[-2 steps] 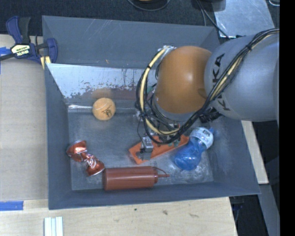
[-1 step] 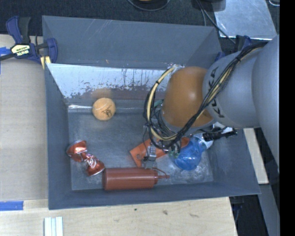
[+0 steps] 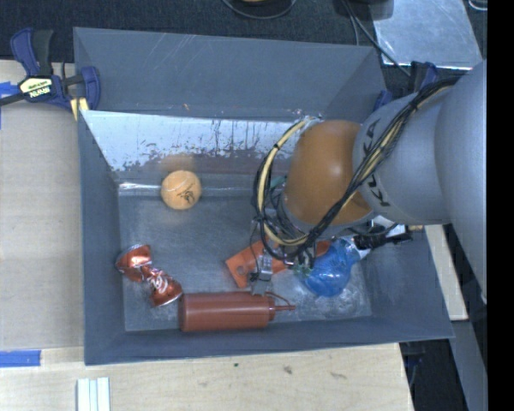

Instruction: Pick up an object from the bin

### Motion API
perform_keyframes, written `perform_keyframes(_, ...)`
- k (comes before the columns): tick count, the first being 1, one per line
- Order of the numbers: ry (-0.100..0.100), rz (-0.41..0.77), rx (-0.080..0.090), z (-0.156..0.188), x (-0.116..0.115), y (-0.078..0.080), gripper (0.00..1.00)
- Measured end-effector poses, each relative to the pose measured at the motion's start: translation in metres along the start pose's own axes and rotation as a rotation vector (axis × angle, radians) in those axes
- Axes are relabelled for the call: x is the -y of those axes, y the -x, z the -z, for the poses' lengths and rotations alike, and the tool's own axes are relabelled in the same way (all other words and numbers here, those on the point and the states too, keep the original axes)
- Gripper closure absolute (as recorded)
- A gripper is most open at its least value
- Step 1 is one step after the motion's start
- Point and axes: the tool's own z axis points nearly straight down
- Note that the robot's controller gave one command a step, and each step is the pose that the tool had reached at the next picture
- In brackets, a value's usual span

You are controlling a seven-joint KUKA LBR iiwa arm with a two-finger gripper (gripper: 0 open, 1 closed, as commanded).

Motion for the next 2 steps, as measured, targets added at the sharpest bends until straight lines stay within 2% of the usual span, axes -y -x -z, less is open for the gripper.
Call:
perform_keyframes(1,0.001,0.031,0.005,-0.0088,-0.0293,0.0129,1.00)
perform_keyframes(2,0.001,0.031,0.005,-0.0088,-0.0293,0.0129,1.00)
